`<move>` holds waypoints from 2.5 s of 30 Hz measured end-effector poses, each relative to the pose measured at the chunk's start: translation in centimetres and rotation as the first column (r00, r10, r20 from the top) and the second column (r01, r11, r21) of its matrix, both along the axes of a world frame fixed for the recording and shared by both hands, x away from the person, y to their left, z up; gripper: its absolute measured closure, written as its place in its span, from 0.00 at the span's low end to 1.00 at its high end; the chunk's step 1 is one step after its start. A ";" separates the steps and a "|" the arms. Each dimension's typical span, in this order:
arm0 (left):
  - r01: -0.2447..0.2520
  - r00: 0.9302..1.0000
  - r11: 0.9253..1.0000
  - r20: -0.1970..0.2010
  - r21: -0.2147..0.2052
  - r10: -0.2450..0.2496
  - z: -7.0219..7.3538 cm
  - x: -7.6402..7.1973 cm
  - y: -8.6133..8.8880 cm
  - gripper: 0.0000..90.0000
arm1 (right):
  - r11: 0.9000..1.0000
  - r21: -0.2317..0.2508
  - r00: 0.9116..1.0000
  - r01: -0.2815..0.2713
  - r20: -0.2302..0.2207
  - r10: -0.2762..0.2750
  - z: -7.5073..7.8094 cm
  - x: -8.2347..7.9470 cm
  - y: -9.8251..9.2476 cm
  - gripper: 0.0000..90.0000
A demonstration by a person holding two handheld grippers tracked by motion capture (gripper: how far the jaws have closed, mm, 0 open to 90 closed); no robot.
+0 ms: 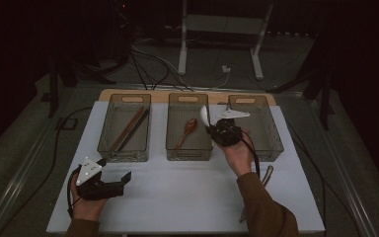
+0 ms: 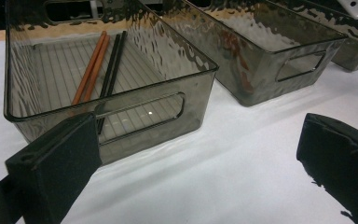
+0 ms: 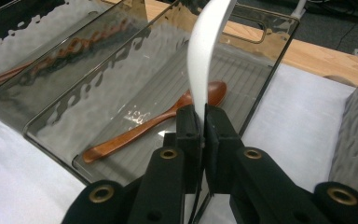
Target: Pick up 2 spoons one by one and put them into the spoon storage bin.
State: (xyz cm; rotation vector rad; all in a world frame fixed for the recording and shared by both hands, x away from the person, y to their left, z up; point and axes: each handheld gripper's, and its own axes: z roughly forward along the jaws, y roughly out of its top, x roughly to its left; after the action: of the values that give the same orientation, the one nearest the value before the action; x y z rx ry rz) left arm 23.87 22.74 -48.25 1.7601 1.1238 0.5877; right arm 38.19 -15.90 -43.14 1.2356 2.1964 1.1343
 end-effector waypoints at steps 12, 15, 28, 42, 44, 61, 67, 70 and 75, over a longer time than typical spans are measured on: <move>-0.001 1.000 1.000 0.000 -0.002 0.001 0.0 0.0 0.1 0.01 | 1.000 -0.012 1.000 0.003 -0.026 -0.003 -0.9 0.8 1.1 0.95; -0.001 1.000 1.000 0.000 -0.003 0.001 0.0 0.0 0.1 0.01 | 1.000 -0.013 0.999 0.006 -0.034 -0.006 -1.2 0.9 1.2 0.95; 0.000 1.000 1.000 -0.002 -0.001 0.000 -0.1 0.0 0.1 0.01 | 0.999 -0.032 0.998 0.019 -0.059 -0.021 -2.4 1.5 1.6 0.95; 0.001 1.000 1.000 -0.002 -0.002 -0.001 0.0 0.0 0.1 0.01 | 0.997 -0.067 0.994 0.034 -0.099 -0.041 -3.4 1.8 1.9 0.95; 0.001 1.000 1.000 -0.003 -0.002 -0.001 -0.1 0.0 0.1 0.01 | 0.996 -0.078 0.994 0.033 -0.104 -0.041 -3.5 1.8 2.0 0.95; 0.003 1.000 1.000 -0.003 -0.002 -0.003 -0.1 -0.1 0.1 0.01 | 0.995 -0.086 0.992 0.050 -0.113 -0.059 -3.7 1.9 2.2 0.90; 0.001 1.000 1.000 -0.003 -0.002 -0.001 -0.1 -0.1 0.1 0.01 | 0.999 -0.019 0.995 0.038 -0.094 -0.039 -3.2 1.7 1.9 0.59; 0.002 1.000 1.000 -0.003 -0.001 -0.002 -0.1 -0.1 0.1 0.01 | 1.000 0.015 0.996 0.022 -0.088 -0.020 -3.0 1.6 1.9 0.42; 0.000 1.000 1.000 -0.004 -0.001 0.000 -0.1 -0.1 0.1 0.01 | 0.998 0.027 0.995 0.055 -0.089 -0.052 -2.5 1.5 2.0 0.15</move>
State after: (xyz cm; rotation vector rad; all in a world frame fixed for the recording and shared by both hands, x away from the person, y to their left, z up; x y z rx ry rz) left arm 23.80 22.82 -48.32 1.7610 1.1261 0.5835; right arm 39.74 -13.95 -45.64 1.3727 2.2030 1.1153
